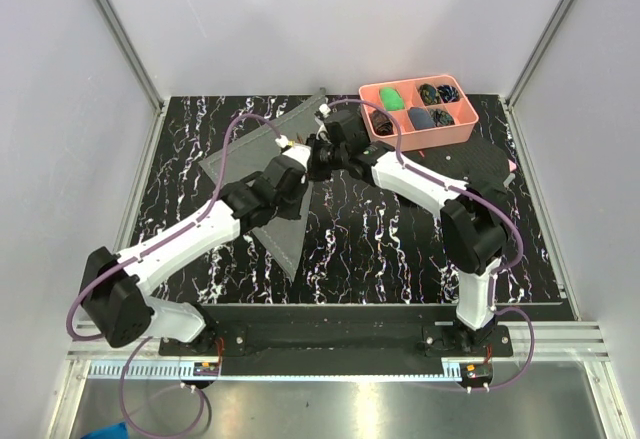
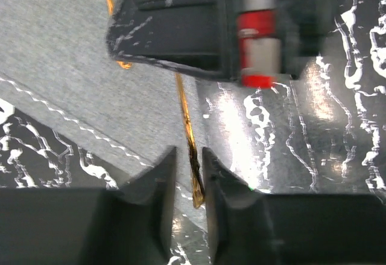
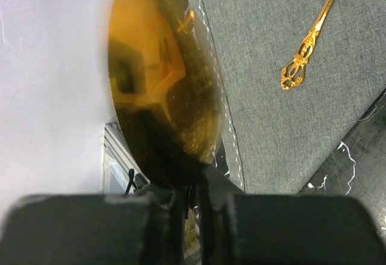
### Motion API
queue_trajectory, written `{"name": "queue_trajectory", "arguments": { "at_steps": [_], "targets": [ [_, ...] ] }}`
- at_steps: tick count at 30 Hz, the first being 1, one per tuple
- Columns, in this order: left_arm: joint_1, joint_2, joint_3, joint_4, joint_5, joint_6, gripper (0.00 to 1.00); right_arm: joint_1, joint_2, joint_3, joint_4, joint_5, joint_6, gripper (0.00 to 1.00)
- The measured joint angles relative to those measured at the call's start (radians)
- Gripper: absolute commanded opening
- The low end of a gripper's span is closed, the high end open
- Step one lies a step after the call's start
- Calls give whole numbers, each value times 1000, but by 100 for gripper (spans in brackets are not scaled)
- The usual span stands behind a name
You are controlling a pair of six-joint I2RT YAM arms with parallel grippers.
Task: Fold the napkin, place the utensils inside, and roll it up
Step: Pass the utensil from the left arm to the right
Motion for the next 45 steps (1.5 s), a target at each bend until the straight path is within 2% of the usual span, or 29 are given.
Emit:
{"name": "queue_trajectory", "arguments": {
  "at_steps": [1, 3, 5, 9, 12, 15, 19, 22, 25, 32, 36, 40, 45],
  "targets": [
    [-4, 0, 0, 1, -1, 14, 74, 0, 1, 0, 1, 0, 0, 0],
    [-6, -1, 1, 5, -8, 22, 94, 0, 5, 0, 0, -2, -2, 0],
    [-4, -6, 0, 10, -12, 36, 98, -5, 13, 0, 11, -13, -5, 0],
    [69, -80, -46, 69, 95, 35, 99, -44, 23, -39, 127, -106, -3, 0],
    [208, -182, -140, 159, 286, 13, 97, -90, 26, -83, 243, -201, 8, 0],
    [316, -240, -220, 252, 473, -28, 89, -126, 31, -107, 359, -290, 23, 0],
    [380, -250, -304, 410, 709, -119, 77, -129, 35, -126, 529, -392, 82, 0],
    [413, -243, -361, 544, 843, -209, 75, -124, 44, -138, 664, -448, 140, 0],
    [424, -219, -383, 638, 910, -281, 75, -124, 47, -151, 732, -470, 172, 0],
    [421, -202, -380, 666, 891, -304, 74, -123, 47, -175, 753, -469, 183, 0],
    [372, -171, -305, 565, 761, -250, 74, -121, 47, -178, 721, -444, 160, 0],
    [292, -132, -218, 510, 658, -193, 66, -116, 47, -178, 687, -421, 140, 0],
    [259, -85, -167, 461, 568, -140, 59, -109, 47, -178, 666, -410, 129, 0]
  ]
}}
